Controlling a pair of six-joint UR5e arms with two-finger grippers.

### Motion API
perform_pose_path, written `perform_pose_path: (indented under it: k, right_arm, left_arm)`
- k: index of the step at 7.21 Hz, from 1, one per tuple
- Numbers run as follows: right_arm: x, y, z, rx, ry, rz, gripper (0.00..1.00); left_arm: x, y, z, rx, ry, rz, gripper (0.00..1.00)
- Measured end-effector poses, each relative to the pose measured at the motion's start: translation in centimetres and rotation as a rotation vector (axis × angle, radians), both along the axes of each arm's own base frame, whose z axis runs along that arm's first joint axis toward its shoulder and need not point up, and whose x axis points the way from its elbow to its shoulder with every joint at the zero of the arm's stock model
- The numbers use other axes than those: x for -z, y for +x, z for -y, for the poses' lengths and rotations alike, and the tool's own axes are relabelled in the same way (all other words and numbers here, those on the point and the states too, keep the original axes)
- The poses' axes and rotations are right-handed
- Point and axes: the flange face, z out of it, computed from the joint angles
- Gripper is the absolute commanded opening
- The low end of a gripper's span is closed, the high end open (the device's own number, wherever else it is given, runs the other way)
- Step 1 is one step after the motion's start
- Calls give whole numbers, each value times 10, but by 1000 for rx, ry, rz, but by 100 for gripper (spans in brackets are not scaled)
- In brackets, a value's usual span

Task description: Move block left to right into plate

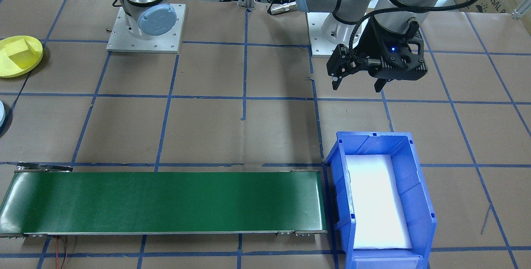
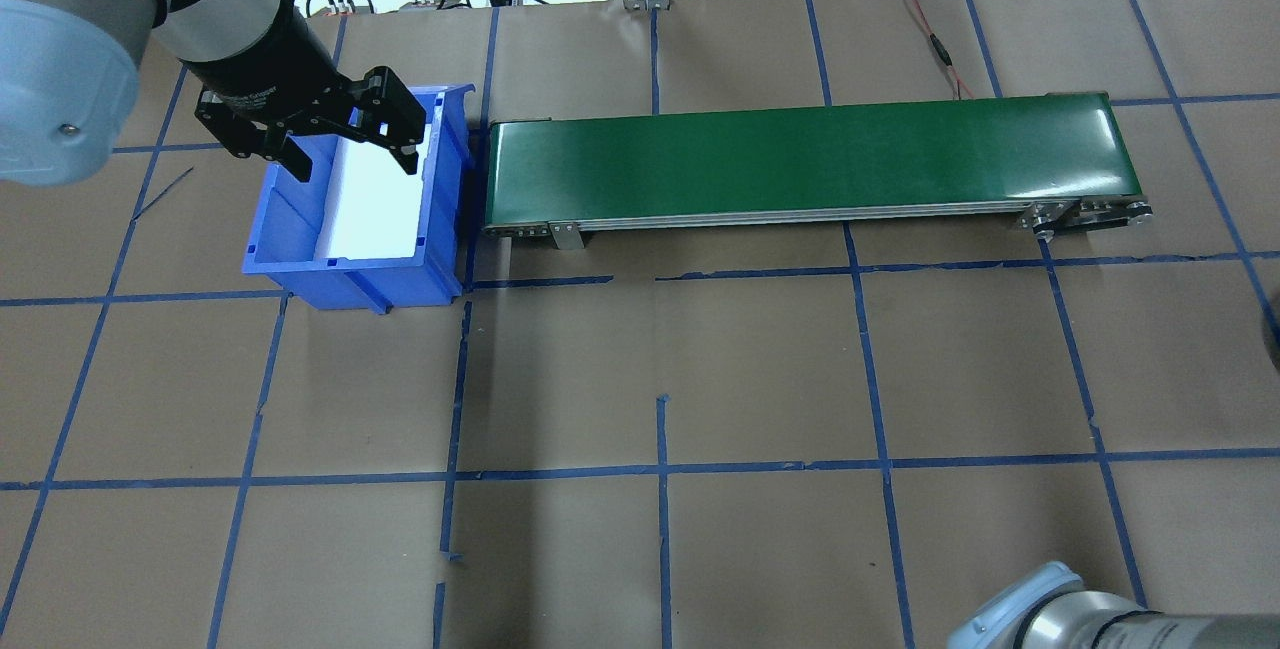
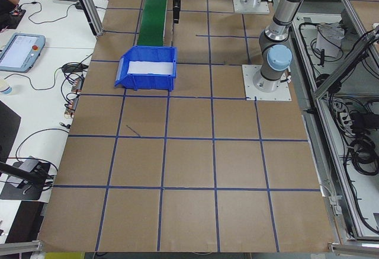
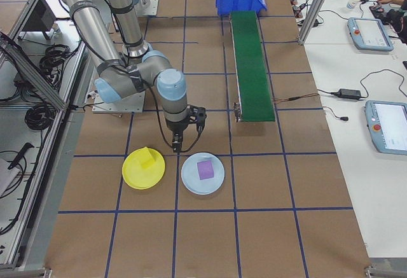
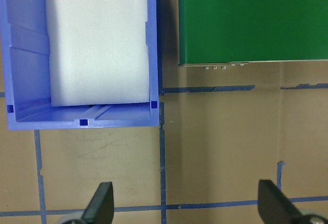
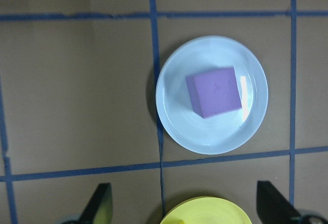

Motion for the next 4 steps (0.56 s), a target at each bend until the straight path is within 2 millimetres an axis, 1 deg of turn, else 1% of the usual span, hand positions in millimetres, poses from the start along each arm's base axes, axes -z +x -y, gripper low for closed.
perform_pose_path:
  k: [1,2,3,4]
  right_arm:
    - [-36,56,25,-25,-7,-3,100]
    - [-68,114,42,-83,26,26,100]
    - [-95,178,56,-127,64,60,100]
    - [-116,244,65,-117,67,74,100]
  left_arm:
    - [0,0,0,0,0,0,100]
    - [0,0,0,1,0,0,100]
    - [0,0,0,1,0,0,100]
    - [0,0,0,1,0,0,100]
